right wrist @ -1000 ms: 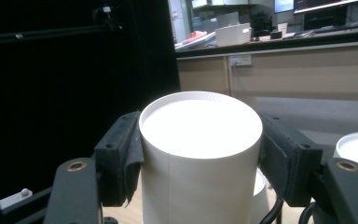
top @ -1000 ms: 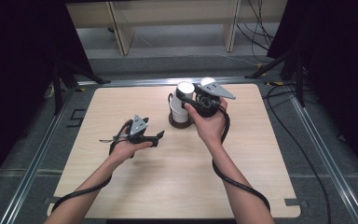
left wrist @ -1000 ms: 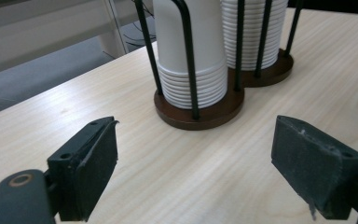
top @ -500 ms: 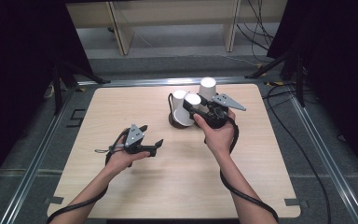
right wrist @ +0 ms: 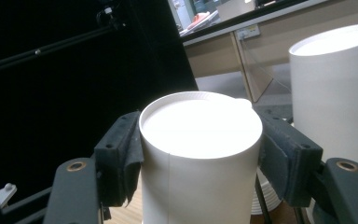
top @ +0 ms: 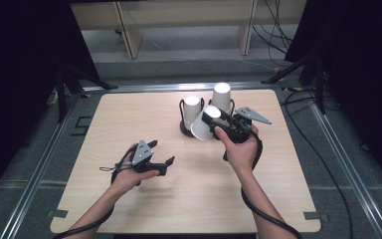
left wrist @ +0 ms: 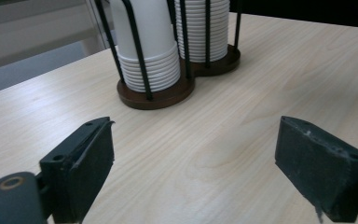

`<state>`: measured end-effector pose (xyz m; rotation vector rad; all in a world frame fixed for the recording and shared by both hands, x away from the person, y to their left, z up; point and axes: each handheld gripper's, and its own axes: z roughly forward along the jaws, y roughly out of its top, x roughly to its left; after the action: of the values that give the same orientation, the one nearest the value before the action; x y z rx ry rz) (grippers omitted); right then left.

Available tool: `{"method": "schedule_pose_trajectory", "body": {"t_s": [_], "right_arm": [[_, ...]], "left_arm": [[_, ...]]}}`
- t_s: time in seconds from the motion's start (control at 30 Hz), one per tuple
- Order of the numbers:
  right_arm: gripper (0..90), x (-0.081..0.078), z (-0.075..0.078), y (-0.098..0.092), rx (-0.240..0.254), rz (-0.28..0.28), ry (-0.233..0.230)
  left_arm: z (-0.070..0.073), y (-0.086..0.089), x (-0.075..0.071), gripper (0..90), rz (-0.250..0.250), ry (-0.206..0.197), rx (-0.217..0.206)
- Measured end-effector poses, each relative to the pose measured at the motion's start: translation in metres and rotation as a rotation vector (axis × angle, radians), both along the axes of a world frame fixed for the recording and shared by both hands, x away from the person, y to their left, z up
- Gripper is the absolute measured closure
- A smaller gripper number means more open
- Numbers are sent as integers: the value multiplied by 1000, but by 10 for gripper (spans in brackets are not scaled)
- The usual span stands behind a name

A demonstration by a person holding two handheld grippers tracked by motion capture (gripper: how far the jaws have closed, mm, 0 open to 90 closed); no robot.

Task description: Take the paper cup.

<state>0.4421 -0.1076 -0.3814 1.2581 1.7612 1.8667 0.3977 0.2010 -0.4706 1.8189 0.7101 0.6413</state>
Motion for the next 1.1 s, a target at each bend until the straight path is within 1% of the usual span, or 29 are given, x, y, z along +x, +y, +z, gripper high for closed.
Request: {"method": "schedule_pose_trajectory", "body": {"t_s": [0.03,0.07,0.1,0.13,0.17,0.2,0.23,0.3,0.33,0.4,0.43,0.57,0.6,0.63,0.67,0.73,0.77,0.8,0.87,0.93,0.97,1.0,1.03,1.07,1.1], "right_arm": [[349,0,-1,-1,3,-1,-2],[349,-1,-2,-4,14,-4,12],[349,-1,-2,-4,14,-4,12],[349,-1,-3,-5,18,-8,25],[349,-1,-5,-7,17,-7,22],[349,-1,-8,-9,39,-5,42],[349,-2,-10,-10,47,-6,65],[349,-1,-11,-12,44,-6,56],[349,-2,-14,-14,51,-10,65],[349,-2,-15,-16,50,-14,72],[349,-3,-17,-18,59,-16,79],[349,-3,-21,-21,68,-20,91],[349,-3,-21,-22,78,-24,102],[349,-4,-23,-25,99,-29,130],[349,-4,-23,-25,99,-29,130],[349,-4,-26,-28,101,-42,122],[349,-4,-27,-29,101,-47,133],[349,-4,-28,-29,112,-43,135],[349,-5,-30,-32,127,-45,167],[349,-5,-30,-33,127,-47,165],[349,-5,-31,-34,128,-43,164],[349,-5,-32,-33,128,-55,181],[349,-5,-32,-33,128,-55,181],[349,-5,-35,-33,137,-55,193],[349,-5,-35,-33,137,-55,193]], "left_arm": [[0,-1,-2,106,-4,3,0],[-1,-4,-4,87,-12,-4,-16],[-1,-4,-4,75,-12,-4,-16],[-1,-5,-5,75,-16,-1,-24],[-1,-6,-6,61,-20,0,-24],[-1,-8,-9,35,-16,2,-25],[0,-9,-10,29,-17,4,-17],[0,-10,-10,26,-21,1,-20],[1,-12,-12,15,-27,4,-18],[1,-13,-12,12,-32,1,-19],[1,-14,-13,9,-34,1,-19],[1,-18,-14,3,-54,1,-18],[0,-19,-14,0,-59,-4,-32],[1,-20,-15,0,-59,4,-18],[1,-21,-16,0,-66,9,-12],[0,-24,-16,0,-68,7,-14],[-1,-26,-16,0,-74,4,-23],[0,-26,-16,0,-73,4,-13],[-1,-29,-16,0,-80,10,-19],[-2,-32,-16,0,-87,13,-14],[-3,-34,-16,0,-89,21,-11],[-4,-37,-16,0,-95,17,-10],[-4,-37,-16,0,-95,17,-10],[-3,-38,-16,0,-99,18,-11],[-3,-40,-16,0,-104,19,-18]]}}
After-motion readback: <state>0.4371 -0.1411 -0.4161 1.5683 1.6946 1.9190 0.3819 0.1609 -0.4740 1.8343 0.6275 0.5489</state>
